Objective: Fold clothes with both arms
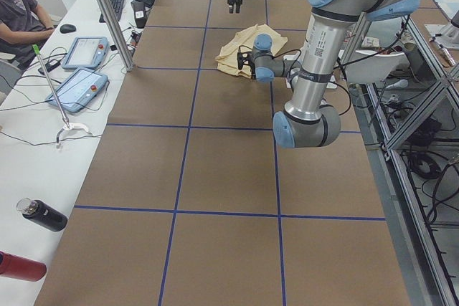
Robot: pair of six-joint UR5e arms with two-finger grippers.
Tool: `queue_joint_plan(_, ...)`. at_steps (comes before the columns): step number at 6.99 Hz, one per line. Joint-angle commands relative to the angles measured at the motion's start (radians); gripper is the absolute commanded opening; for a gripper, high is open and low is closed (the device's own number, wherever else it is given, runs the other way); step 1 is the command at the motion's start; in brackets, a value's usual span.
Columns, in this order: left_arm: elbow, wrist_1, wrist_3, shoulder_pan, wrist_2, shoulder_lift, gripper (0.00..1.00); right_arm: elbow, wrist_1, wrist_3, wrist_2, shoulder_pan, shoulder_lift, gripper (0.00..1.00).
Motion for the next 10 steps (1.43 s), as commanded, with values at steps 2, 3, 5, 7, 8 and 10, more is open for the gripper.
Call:
queue_joint_plan(2,-0.01,0.003,0.0,-0.005,-0.006,0.003,0.0,-0.005,0.0,0.0,0.0,0.001,0.001,1.0)
queue_joint_plan(3,-0.018,0.021,0.0,-0.003,-0.006,0.0,0.0,-0.007,0.0,0.0,0.0,0.001,0.0,1.0)
queue_joint_plan(5,-0.018,0.035,0.0,-0.053,-0.005,0.0,0.0,-0.007,0.0,0.0,0.0,0.003,0.0,1.0)
queue_joint_plan(7,0.011,0.069,0.012,-0.141,-0.006,-0.029,0.0,-0.011,0.0,0.0,0.0,0.001,0.001,1.0)
queue_joint_plan(8,0.047,0.075,0.014,-0.175,-0.005,-0.058,0.0,-0.017,0.0,0.0,0.0,0.003,0.001,1.0)
queue_joint_plan(10,0.214,0.072,0.091,-0.247,0.0,-0.162,0.0,-0.022,0.0,0.0,-0.003,0.014,0.003,1.0)
